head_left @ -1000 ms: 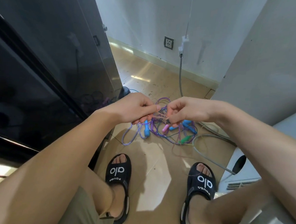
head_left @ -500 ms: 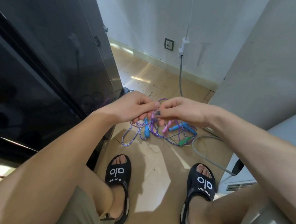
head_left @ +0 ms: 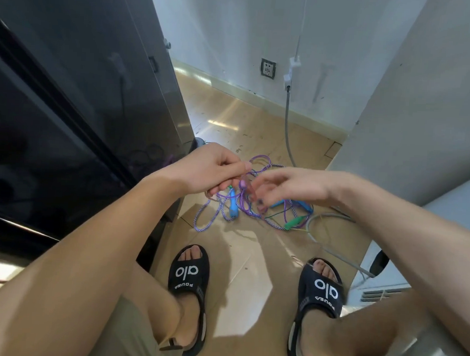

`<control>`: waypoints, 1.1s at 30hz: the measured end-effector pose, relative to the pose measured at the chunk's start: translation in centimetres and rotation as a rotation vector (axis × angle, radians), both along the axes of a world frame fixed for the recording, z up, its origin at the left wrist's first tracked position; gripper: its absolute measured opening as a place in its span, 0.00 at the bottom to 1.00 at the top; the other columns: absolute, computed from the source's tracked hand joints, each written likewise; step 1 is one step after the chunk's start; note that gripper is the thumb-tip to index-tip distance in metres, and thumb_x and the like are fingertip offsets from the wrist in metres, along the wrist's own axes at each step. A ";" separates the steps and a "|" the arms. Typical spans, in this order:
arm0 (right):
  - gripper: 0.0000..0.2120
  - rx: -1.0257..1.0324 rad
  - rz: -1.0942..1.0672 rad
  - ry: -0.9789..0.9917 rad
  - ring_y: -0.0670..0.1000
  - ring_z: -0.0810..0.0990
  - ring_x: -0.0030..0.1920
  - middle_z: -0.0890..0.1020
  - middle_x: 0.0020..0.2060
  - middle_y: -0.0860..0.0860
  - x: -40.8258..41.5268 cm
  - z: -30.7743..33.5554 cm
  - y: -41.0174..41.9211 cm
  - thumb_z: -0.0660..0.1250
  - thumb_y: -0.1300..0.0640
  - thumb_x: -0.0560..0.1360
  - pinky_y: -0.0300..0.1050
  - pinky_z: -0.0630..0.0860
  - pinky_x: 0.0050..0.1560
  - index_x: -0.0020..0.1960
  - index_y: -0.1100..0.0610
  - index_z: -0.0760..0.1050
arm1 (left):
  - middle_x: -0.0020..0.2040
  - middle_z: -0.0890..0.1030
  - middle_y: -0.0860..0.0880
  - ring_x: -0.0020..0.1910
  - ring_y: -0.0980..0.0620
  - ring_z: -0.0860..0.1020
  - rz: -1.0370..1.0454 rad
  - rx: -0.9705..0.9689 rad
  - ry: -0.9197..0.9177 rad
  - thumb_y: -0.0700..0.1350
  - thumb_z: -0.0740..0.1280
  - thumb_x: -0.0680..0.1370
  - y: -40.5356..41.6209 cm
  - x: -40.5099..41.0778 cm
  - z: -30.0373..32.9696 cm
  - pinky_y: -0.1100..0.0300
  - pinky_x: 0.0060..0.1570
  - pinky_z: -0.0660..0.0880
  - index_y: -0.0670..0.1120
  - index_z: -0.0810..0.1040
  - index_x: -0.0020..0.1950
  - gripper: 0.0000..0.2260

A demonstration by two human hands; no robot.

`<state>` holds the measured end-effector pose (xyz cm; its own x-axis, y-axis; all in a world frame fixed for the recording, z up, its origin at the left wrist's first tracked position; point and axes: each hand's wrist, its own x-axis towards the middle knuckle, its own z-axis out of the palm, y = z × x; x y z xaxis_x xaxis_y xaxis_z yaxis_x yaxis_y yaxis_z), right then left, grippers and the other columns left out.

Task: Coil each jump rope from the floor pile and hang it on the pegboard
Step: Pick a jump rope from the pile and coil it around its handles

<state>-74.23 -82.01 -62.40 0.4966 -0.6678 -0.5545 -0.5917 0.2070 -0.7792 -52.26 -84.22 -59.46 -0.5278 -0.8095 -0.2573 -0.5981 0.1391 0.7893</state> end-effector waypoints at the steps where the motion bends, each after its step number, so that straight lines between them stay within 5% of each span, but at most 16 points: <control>1: 0.08 -0.006 -0.016 -0.118 0.46 0.82 0.54 0.85 0.52 0.53 0.7 0.5 0.0 0.69 0.54 0.75 0.58 0.75 0.62 0.52 0.56 0.80 | 0.25 0.73 0.50 0.24 0.52 0.69 -0.007 -0.004 -0.004 0.54 0.65 0.82 0.0 -0.1 0.0 0.55 0.33 0.73 0.45 0.78 0.34 0.20; 4: 0.08 -0.037 -0.035 -0.185 0.55 0.81 0.48 0.85 0.43 0.56 1.0 1.0 -0.5 0.67 0.54 0.76 0.69 0.73 0.62 0.40 0.56 0.80 | 0.25 0.73 0.51 0.24 0.52 0.70 0.002 0.000 -0.006 0.53 0.65 0.83 -0.1 0.1 0.2 0.54 0.35 0.73 0.42 0.78 0.36 0.20; 7: 0.10 -0.099 0.041 -0.036 0.62 0.84 0.53 0.85 0.40 0.58 -0.3 0.6 -0.9 0.69 0.57 0.76 0.56 0.76 0.65 0.36 0.57 0.79 | 0.24 0.74 0.53 0.23 0.53 0.71 -0.055 0.002 -0.076 0.53 0.65 0.83 0.2 -0.1 0.2 0.50 0.37 0.76 0.44 0.78 0.36 0.19; 10: 0.13 -0.138 0.117 0.343 0.50 0.83 0.41 0.85 0.37 0.52 -1.8 -0.3 -1.4 0.70 0.60 0.76 0.32 0.74 0.43 0.33 0.55 0.76 | 0.25 0.75 0.52 0.23 0.53 0.71 -0.042 -0.015 -0.123 0.54 0.65 0.83 0.1 0.0 0.1 0.50 0.38 0.78 0.43 0.79 0.37 0.19; 12: 0.09 -0.173 0.192 0.692 0.46 0.78 0.34 0.82 0.33 0.48 -3.1 -1.0 -1.7 0.72 0.58 0.74 0.38 0.76 0.38 0.36 0.53 0.77 | 0.26 0.75 0.50 0.24 0.52 0.71 0.023 -0.025 -0.094 0.55 0.65 0.82 -0.3 0.6 0.1 0.53 0.37 0.76 0.39 0.80 0.38 0.21; 15: 0.02 -0.234 0.283 1.051 0.51 0.78 0.38 0.78 0.34 0.48 -3.1 -0.8 -1.2 0.71 0.59 0.71 0.43 0.77 0.44 0.44 0.55 0.80 | 0.27 0.75 0.48 0.24 0.51 0.71 0.062 -0.029 -0.057 0.54 0.65 0.82 -0.4 0.9 0.1 0.53 0.36 0.75 0.39 0.79 0.38 0.22; 17: 0.09 -0.252 0.246 0.824 0.50 0.79 0.43 0.78 0.41 0.48 -1.7 -0.4 -0.7 0.71 0.59 0.72 0.40 0.76 0.46 0.51 0.51 0.79 | 0.26 0.74 0.49 0.24 0.52 0.70 0.041 -0.007 -0.046 0.54 0.65 0.83 0.0 0.3 0.0 0.53 0.36 0.75 0.37 0.78 0.39 0.22; 20: 0.17 -0.040 0.004 0.039 0.50 0.82 0.54 0.83 0.50 0.51 1.2 0.6 0.0 0.72 0.52 0.72 0.54 0.78 0.59 0.60 0.51 0.78 | 0.25 0.73 0.50 0.23 0.53 0.70 0.007 -0.010 -0.031 0.53 0.64 0.83 0.2 -0.3 0.0 0.53 0.39 0.75 0.37 0.77 0.39 0.22; 22: 0.10 -0.062 -0.038 -0.141 0.48 0.82 0.51 0.86 0.47 0.51 1.9 0.8 -0.2 0.69 0.50 0.75 0.67 0.75 0.61 0.51 0.56 0.80 | 0.24 0.73 0.51 0.23 0.54 0.70 0.015 -0.029 -0.012 0.52 0.64 0.84 0.0 -0.3 0.1 0.54 0.38 0.74 0.37 0.76 0.38 0.21; 25: 0.09 -0.089 -0.014 -0.153 0.51 0.83 0.47 0.85 0.41 0.55 0.6 1.0 -0.6 0.68 0.55 0.77 0.68 0.74 0.62 0.38 0.54 0.79 | 0.24 0.74 0.52 0.23 0.55 0.71 0.022 -0.052 -0.025 0.53 0.64 0.83 -0.2 0.1 0.3 0.57 0.37 0.75 0.36 0.77 0.38 0.22; 27: 0.11 -0.108 0.098 0.056 0.53 0.85 0.50 0.87 0.41 0.56 -1.1 0.4 -1.1 0.68 0.59 0.76 0.55 0.74 0.65 0.34 0.54 0.78 | 0.25 0.75 0.51 0.24 0.53 0.72 0.019 -0.043 -0.071 0.54 0.65 0.83 -0.3 0.7 0.3 0.53 0.37 0.77 0.36 0.77 0.39 0.23; 29: 0.10 -0.091 0.199 0.468 0.51 0.84 0.43 0.86 0.34 0.50 -3.6 -0.8 -1.8 0.68 0.61 0.75 0.43 0.75 0.55 0.35 0.55 0.78 | 0.26 0.75 0.49 0.25 0.51 0.72 0.020 -0.028 -0.111 0.55 0.65 0.82 -0.4 1.2 0.3 0.48 0.40 0.80 0.37 0.79 0.40 0.23; 31: 0.03 -0.085 0.261 0.850 0.51 0.84 0.41 0.85 0.33 0.48 -5.0 -1.3 -1.9 0.69 0.60 0.71 0.41 0.78 0.49 0.41 0.56 0.82 | 0.26 0.75 0.49 0.25 0.51 0.71 0.025 -0.021 -0.118 0.56 0.64 0.82 -0.3 1.4 0.3 0.46 0.41 0.80 0.37 0.79 0.40 0.23; 33: 0.09 -0.134 0.244 0.924 0.52 0.84 0.49 0.85 0.43 0.49 -4.8 -1.2 -1.4 0.71 0.61 0.69 0.44 0.80 0.53 0.50 0.55 0.81 | 0.25 0.74 0.50 0.23 0.53 0.70 0.041 0.000 -0.084 0.55 0.65 0.82 -0.1 1.1 0.3 0.51 0.35 0.77 0.37 0.78 0.39 0.23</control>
